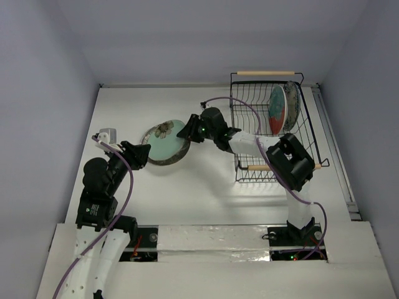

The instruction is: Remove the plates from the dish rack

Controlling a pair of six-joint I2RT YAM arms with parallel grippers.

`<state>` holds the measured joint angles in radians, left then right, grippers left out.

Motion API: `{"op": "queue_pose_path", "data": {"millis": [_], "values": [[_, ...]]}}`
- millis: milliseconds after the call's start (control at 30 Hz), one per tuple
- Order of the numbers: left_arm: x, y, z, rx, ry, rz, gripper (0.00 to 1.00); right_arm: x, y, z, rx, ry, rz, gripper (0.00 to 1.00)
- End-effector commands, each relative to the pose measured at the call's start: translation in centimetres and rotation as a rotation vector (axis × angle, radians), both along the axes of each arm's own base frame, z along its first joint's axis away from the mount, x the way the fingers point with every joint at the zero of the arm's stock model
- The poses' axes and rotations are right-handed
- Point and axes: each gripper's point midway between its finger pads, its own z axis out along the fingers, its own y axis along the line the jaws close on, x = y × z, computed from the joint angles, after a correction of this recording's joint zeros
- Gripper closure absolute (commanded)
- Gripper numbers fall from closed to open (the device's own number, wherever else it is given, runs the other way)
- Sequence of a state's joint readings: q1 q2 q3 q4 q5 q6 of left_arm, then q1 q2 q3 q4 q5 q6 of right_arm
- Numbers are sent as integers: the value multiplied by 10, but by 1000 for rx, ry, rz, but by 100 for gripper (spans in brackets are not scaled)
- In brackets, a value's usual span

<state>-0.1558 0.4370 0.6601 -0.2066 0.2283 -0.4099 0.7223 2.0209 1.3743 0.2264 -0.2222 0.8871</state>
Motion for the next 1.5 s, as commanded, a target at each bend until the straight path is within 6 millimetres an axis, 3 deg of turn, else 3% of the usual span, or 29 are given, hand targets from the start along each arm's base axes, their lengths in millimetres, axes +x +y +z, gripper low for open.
{"op": "queue_pose_path", "data": {"millis": [0, 300, 533, 667, 800, 900, 933, 967, 1033, 1167, 1200, 1233, 1267, 1300, 1333, 1400, 1433, 1467], "values": [[2, 0, 6, -9, -36, -1, 67, 5, 14, 44, 108, -115, 21, 59], [1, 0, 7, -8, -42, -1, 67, 9, 0, 41, -83, -193, -42, 33], [1, -2, 7, -9, -42, -8, 67, 20, -35, 45, -253, -272, -139, 22], [1, -2, 8, -11, -45, -10, 67, 27, -54, 47, -337, -301, -199, 22], [1, -2, 8, -11, -43, -11, 67, 27, -71, 59, -410, -334, -223, 28], [1, -2, 8, -11, -43, -11, 67, 26, -90, 81, -456, -401, -259, 76], [1, -2, 8, -9, -44, -13, 67, 28, -110, 109, -476, -449, -347, 97], [1, -2, 7, -9, -41, -13, 67, 26, -125, 114, -521, -460, -379, 100], [1, -2, 8, -10, -45, -11, 67, 28, -168, 145, -606, -510, -501, 100], [0, -2, 9, -10, -48, -15, 67, 29, -263, 168, -773, -497, -712, 100], [-1, -2, 10, -11, -53, -13, 67, 31, -283, 168, -800, -480, -752, 100], [-1, -2, 10, -11, -54, -13, 67, 37, -320, 164, -837, -440, -817, 100], [-1, -2, 10, -12, -54, -11, 67, 38, -338, 162, -849, -418, -840, 100], [-2, -2, 11, -11, -57, -13, 67, 34, -355, 161, -876, -395, -860, 98], [-1, -2, 10, -13, -55, -11, 67, 34, -380, 160, -909, -370, -905, 84], [-2, -2, 10, -11, -56, -13, 67, 33, -400, 159, -958, -351, -932, 67], [-2, -4, 10, -11, -56, -22, 68, 35, -405, 157, -966, -343, -928, 55], [-2, -4, 11, -12, -57, -22, 67, 39, -417, 159, -975, -335, -945, 53]]}}
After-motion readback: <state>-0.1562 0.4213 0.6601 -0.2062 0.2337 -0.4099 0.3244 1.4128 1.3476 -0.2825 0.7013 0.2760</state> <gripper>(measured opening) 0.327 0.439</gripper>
